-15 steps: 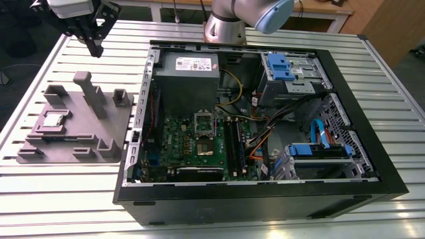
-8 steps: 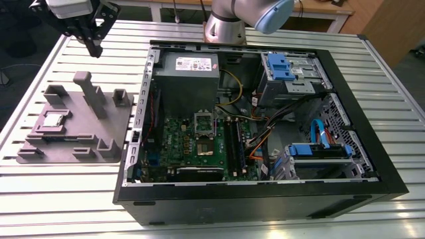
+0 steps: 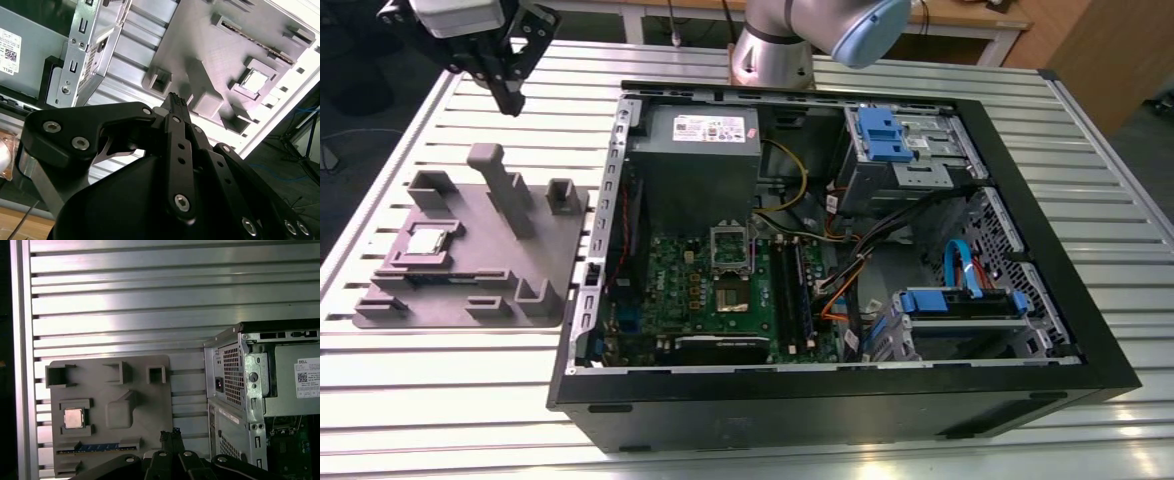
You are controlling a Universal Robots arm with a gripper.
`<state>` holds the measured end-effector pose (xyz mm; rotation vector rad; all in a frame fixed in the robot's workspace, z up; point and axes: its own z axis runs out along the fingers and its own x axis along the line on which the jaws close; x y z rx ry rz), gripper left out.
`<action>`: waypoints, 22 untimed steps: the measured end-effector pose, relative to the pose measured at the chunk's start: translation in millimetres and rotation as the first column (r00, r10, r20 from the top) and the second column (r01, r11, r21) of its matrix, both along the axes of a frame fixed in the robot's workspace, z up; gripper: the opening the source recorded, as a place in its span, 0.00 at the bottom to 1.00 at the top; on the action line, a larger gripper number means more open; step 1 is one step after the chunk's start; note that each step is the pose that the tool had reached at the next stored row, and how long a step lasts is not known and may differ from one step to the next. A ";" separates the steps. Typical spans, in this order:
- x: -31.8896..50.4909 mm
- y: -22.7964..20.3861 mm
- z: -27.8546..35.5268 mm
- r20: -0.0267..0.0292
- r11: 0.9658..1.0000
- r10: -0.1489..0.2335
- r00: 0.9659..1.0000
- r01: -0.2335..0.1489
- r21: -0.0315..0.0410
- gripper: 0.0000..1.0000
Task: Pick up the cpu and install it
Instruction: 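Reach for the cpu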
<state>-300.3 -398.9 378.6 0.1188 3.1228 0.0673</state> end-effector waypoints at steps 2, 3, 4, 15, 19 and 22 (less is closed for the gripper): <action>-1.3 0.0 0.0 0.000 1.000 0.000 1.000 0.000 0.000 0.10; -2.4 0.0 -0.2 0.000 1.000 0.000 1.000 0.000 0.000 0.10; -4.1 0.0 -0.2 0.000 1.000 0.000 1.000 0.000 0.000 0.10; -47.7 0.0 -1.6 0.000 1.000 0.000 1.000 0.000 0.000 0.10; -65.9 0.0 -2.5 0.000 1.000 0.000 1.000 0.000 0.000 0.10; -77.0 -1.0 -3.2 0.000 1.000 0.000 1.000 0.000 0.000 0.10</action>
